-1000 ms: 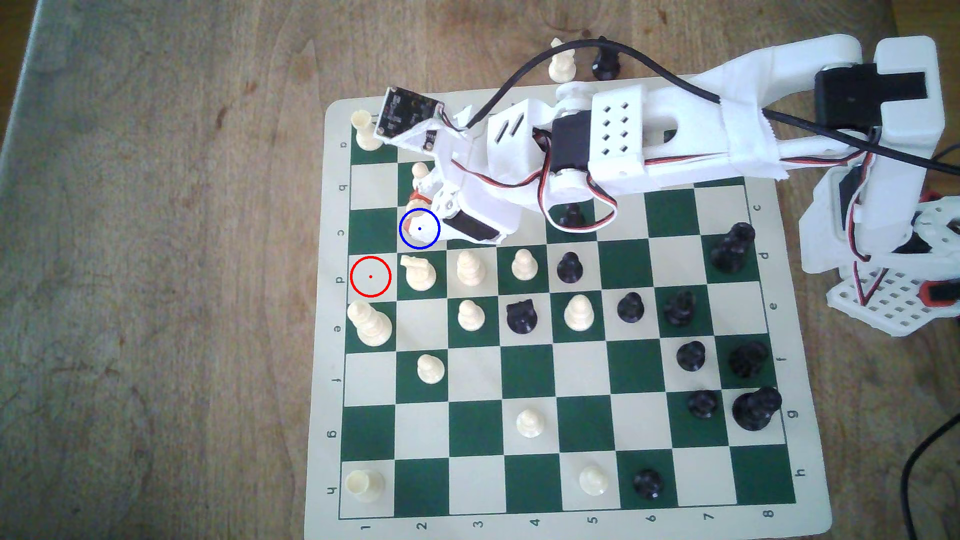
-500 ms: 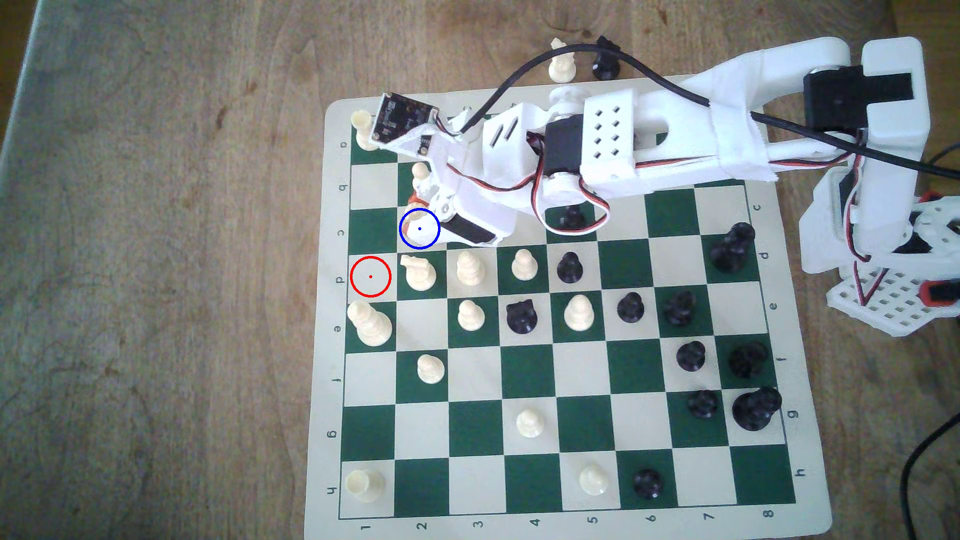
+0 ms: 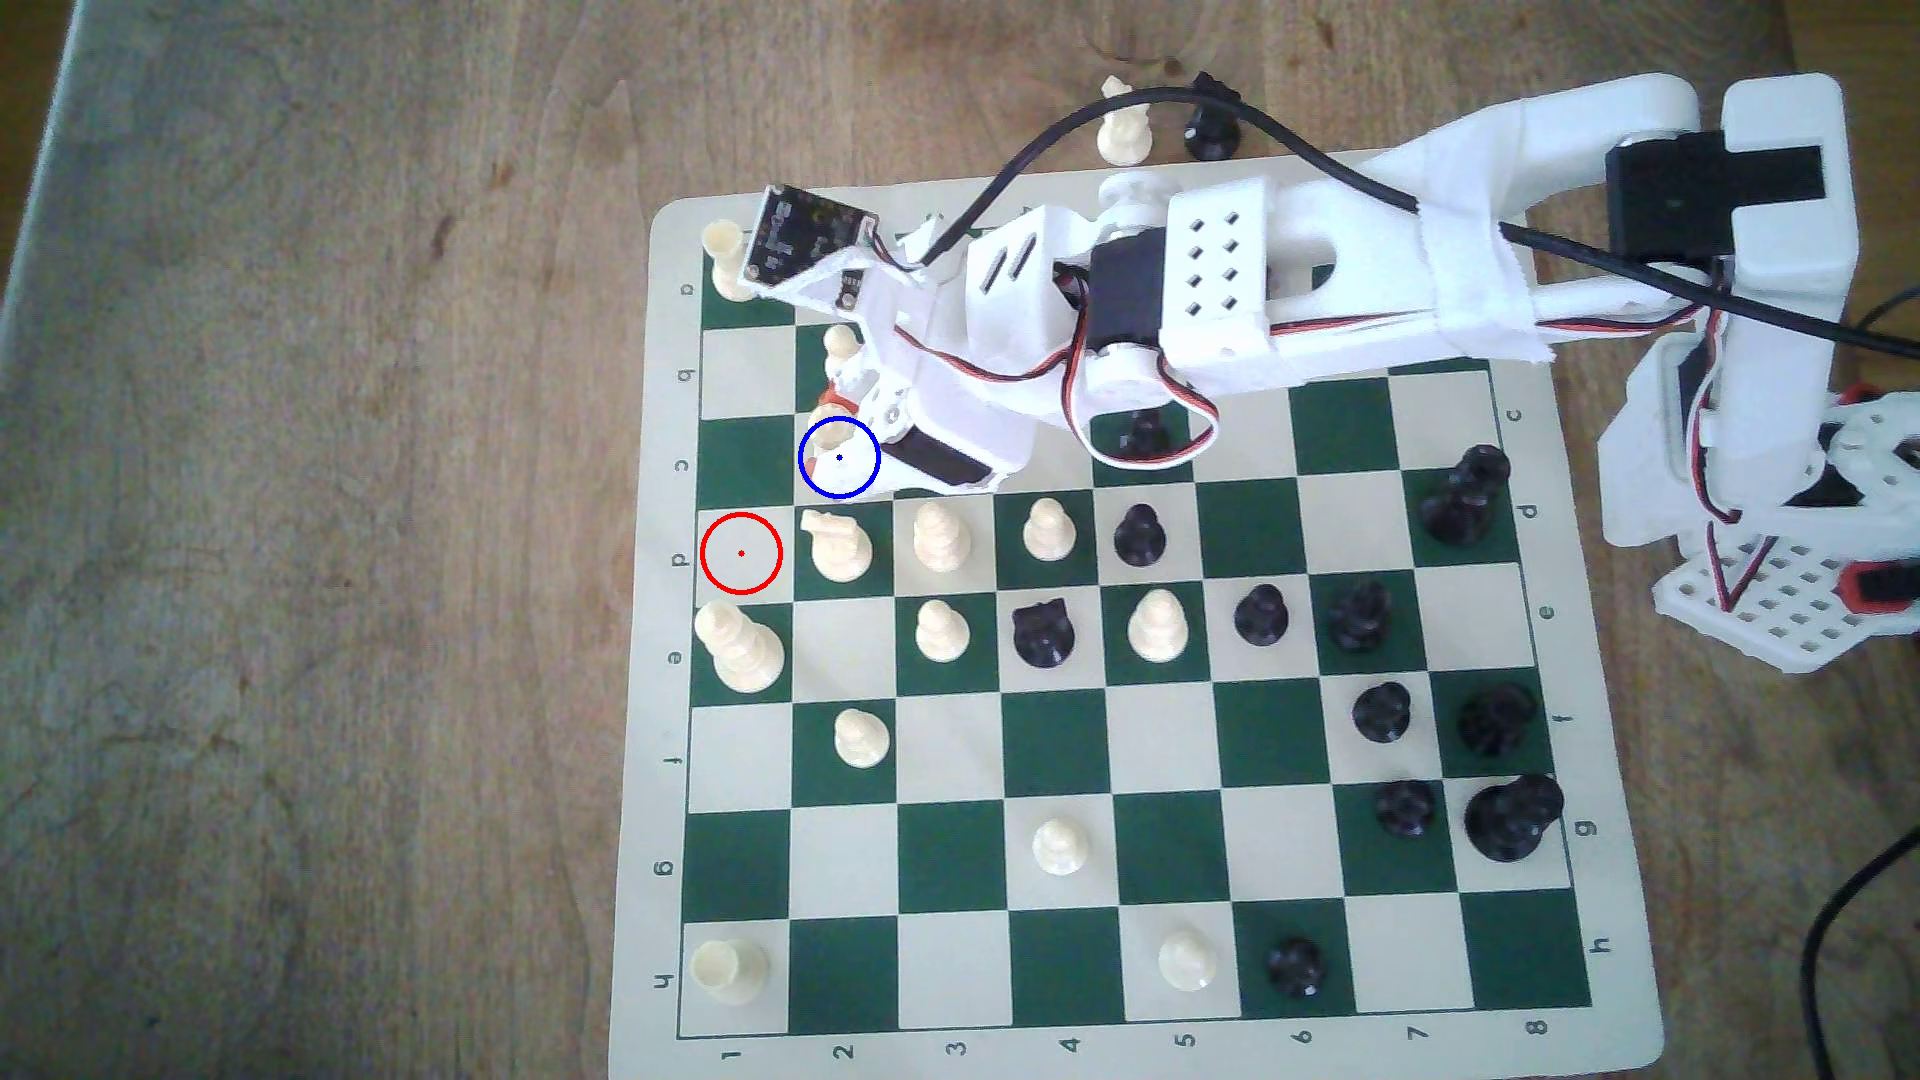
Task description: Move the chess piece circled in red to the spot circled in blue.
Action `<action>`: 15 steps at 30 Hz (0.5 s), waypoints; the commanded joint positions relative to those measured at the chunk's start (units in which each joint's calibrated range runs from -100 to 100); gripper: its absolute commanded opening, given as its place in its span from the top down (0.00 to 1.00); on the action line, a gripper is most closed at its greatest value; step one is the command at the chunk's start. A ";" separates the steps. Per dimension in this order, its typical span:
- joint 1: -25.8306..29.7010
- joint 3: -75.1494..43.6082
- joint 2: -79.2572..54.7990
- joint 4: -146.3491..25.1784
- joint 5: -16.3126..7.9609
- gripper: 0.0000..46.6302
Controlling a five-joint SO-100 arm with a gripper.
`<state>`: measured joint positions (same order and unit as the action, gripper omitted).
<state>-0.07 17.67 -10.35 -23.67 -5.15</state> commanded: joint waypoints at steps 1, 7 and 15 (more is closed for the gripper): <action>-0.43 -3.62 5.76 -0.17 -0.10 0.67; -0.67 1.55 11.88 -0.82 0.15 0.66; -0.90 20.23 28.43 -0.17 -0.20 0.67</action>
<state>-0.59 30.68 3.56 -24.46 -5.15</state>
